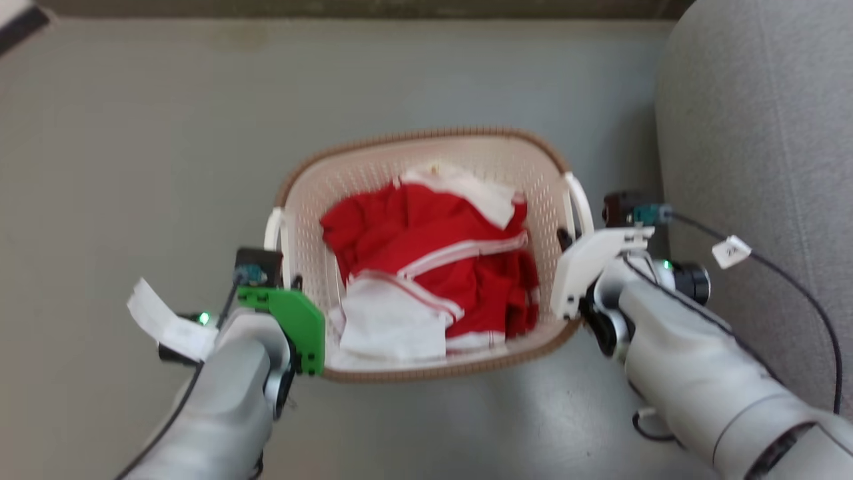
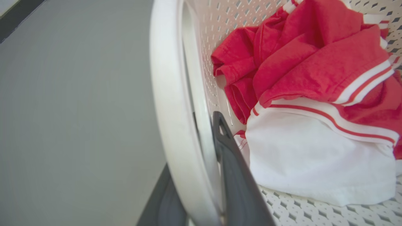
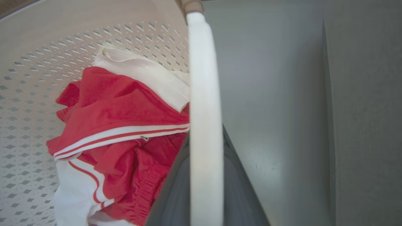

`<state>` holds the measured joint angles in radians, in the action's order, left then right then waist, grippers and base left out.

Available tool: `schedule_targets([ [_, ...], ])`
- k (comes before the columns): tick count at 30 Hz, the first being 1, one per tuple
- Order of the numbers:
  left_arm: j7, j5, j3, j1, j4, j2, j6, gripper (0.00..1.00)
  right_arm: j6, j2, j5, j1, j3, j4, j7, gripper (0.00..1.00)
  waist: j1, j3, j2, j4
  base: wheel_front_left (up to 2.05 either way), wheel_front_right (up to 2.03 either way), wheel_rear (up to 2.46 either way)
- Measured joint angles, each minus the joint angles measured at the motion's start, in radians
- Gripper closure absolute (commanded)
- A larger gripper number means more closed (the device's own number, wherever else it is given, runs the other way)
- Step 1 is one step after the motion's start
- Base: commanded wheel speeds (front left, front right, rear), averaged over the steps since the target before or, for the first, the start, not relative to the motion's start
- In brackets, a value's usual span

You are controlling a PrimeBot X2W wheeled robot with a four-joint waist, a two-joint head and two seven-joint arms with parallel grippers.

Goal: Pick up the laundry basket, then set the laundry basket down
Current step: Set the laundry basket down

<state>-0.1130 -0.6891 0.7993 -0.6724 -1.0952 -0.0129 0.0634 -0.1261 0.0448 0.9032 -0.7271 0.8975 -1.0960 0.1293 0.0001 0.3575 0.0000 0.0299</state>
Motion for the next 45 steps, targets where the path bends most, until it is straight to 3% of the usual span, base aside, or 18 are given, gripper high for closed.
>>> schedule_targets([
  [34, -0.066, 0.043, -0.015, -0.336, -0.019, 0.0, 0.017, 1.0, 0.001, 0.012, -0.028, -0.32, -0.042, -0.058, 0.072, 1.0, 0.0001, 0.48, 0.0, 0.01, 0.0, 0.0, 0.0],
  [45, -0.095, 0.051, -0.014, -0.363, -0.033, 0.002, 0.017, 1.0, 0.001, 0.009, -0.033, -0.351, -0.045, -0.068, 0.089, 1.0, 0.0, 0.57, 0.0, 0.011, 0.0, 0.0, 0.0],
])
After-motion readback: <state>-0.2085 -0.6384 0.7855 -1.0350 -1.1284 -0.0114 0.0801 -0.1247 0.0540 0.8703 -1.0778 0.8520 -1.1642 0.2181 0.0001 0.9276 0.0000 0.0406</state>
